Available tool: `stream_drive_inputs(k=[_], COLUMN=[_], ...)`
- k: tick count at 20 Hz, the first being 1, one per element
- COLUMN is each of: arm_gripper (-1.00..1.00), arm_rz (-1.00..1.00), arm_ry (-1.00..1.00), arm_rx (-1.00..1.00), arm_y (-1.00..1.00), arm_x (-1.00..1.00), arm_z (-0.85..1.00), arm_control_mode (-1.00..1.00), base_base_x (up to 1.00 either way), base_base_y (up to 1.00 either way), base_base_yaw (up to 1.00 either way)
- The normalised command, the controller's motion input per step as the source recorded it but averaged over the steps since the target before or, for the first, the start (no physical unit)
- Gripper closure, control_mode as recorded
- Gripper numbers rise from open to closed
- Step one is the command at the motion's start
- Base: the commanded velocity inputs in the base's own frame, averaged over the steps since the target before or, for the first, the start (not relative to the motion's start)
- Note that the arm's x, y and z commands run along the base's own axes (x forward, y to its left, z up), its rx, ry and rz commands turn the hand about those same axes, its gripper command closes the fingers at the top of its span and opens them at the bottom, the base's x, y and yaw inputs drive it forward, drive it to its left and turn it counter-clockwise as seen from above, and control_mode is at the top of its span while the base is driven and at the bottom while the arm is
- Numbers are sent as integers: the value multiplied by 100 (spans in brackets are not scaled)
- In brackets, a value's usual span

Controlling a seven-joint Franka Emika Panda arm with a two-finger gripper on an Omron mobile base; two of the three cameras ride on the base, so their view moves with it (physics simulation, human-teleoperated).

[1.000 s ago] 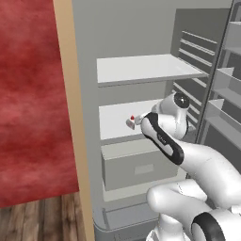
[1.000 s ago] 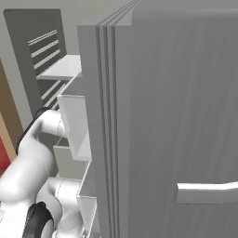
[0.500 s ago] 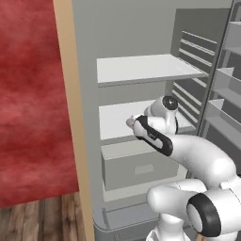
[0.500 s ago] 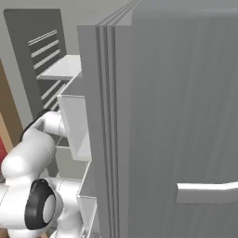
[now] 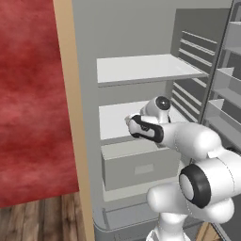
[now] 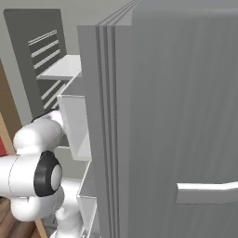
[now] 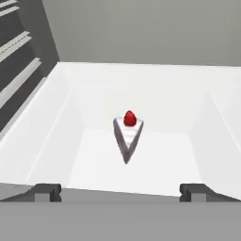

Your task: Take the cupcake and cake from the fridge and place them on the empty tray on the dining counter.

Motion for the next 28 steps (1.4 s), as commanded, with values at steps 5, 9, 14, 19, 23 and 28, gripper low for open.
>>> stream_drive_inputs(k=[5,9,14,19,23,28], arm_gripper=[-100,-100,-100,-100,-100,-100], arm_rz=[-1,0,0,0,-2,-4], arm_ry=[3,6,2,0,2,0], arm_rx=[1,2,1,0,1,0], arm_y=[0,0,0,0,0,0], arm_x=[37,35,39,38,14,17], arm_z=[-23,-31,-20,-24,-36,-32], arm_control_mode=[-100,-100,-100,-100,-100,-100], base_base_x=[0,0,0,0,0,0], base_base_y=[0,0,0,0,0,0], base_base_yaw=[0,0,0,0,0,0])
